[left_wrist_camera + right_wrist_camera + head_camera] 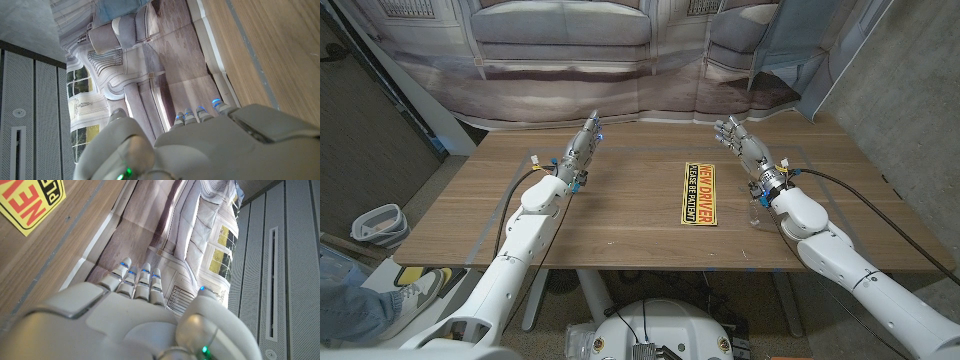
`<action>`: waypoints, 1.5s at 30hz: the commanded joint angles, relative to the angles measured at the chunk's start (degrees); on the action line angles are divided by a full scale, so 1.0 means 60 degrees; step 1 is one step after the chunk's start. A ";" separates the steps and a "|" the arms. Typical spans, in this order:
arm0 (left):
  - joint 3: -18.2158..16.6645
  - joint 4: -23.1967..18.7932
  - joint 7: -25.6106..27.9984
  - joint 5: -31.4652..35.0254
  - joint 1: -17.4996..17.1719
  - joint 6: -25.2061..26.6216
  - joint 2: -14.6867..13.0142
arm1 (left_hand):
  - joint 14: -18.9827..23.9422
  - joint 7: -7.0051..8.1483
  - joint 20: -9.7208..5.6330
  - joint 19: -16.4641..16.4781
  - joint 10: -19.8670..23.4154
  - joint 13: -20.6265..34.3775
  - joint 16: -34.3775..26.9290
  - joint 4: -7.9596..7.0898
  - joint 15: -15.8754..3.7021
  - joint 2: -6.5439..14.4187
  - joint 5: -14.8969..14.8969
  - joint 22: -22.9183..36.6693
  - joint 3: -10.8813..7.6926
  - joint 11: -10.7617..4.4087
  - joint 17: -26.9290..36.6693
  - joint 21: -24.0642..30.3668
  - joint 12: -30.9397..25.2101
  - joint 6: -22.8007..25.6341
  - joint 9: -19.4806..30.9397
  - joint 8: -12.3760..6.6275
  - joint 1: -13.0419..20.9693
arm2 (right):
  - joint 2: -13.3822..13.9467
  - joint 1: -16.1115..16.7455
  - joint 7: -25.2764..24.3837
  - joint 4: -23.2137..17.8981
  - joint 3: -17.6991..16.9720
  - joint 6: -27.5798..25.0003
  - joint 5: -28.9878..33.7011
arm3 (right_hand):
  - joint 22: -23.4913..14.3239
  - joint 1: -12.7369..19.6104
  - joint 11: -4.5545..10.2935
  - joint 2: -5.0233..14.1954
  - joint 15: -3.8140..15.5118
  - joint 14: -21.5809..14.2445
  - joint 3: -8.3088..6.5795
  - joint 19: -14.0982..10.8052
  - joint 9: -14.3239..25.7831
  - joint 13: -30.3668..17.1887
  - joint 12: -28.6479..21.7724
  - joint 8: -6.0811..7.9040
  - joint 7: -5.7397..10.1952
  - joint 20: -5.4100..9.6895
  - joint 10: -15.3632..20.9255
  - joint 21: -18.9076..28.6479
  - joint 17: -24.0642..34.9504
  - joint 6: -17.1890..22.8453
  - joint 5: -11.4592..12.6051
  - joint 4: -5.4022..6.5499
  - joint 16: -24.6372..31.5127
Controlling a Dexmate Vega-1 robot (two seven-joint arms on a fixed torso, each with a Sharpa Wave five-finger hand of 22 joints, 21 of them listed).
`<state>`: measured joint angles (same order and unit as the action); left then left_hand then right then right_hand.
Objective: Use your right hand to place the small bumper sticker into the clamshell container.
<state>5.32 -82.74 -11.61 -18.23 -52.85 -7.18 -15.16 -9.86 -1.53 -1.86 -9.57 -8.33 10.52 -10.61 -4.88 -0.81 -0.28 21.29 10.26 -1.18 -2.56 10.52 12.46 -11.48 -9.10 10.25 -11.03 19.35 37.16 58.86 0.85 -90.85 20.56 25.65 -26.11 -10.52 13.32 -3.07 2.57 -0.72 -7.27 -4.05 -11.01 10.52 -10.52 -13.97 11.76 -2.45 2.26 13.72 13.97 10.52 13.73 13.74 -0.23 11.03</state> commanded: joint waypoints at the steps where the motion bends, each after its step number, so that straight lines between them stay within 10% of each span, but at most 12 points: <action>1: 0.0087 -0.0061 0.0007 0.0063 -0.0011 0.0058 -0.0040 | -0.0090 0.0004 -0.0597 -0.0292 -0.0023 0.0019 -0.0043 0.0006 0.0036 0.0029 0.0010 0.0038 0.0052 0.0001 0.0018 -0.0042 -0.0028 -0.0033 0.0056 -0.0044 0.0082 | 0.0263 0.0296 -0.0530 -0.0559 -0.0110 -0.0089 0.0786 | -0.0032 0.0061 0.0057 0.0025 0.0034 -0.0024 0.0001 -0.0092 0.0053 -0.0034 0.0006 0.0007 0.0011 0.0223 0.0079 -0.0035 0.0039 0.0057 -0.0051 -0.0074 0.0008; 45: 0.0088 -0.0007 -0.0049 -0.0024 0.0030 -0.0074 -0.0056 | -0.0003 -0.0001 -0.0585 -0.0255 0.0026 0.0020 -0.0065 0.0012 0.0064 0.0068 -0.0006 0.0041 0.0122 0.0025 0.0021 -0.0058 -0.0033 0.0043 0.0054 -0.0057 0.0117 | 0.0882 0.0500 -0.1713 -0.1960 0.0038 -0.1432 0.3586 | -0.0035 0.0209 0.0089 0.0097 0.0099 0.0000 -0.0051 -0.0122 0.0057 -0.0037 0.0078 -0.0025 0.0102 0.0250 0.0048 -0.0112 0.0042 0.0045 -0.0057 -0.0181 -0.0019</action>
<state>5.91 -83.01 -11.69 -18.27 -52.93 -7.52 -15.43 -9.83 -1.53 -1.86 -9.57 -8.34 10.51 -10.61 -4.83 -0.84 -0.06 21.29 10.25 -0.78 -2.56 10.52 12.47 -11.48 -9.10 10.25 -11.03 19.57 41.84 62.16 -8.35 -101.07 20.10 19.01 -8.31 -10.52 13.91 -2.76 3.18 -0.50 -7.05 -4.28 -11.21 10.52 -10.51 -13.74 11.75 -2.24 2.05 14.03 13.53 10.52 13.93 13.74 -0.93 11.03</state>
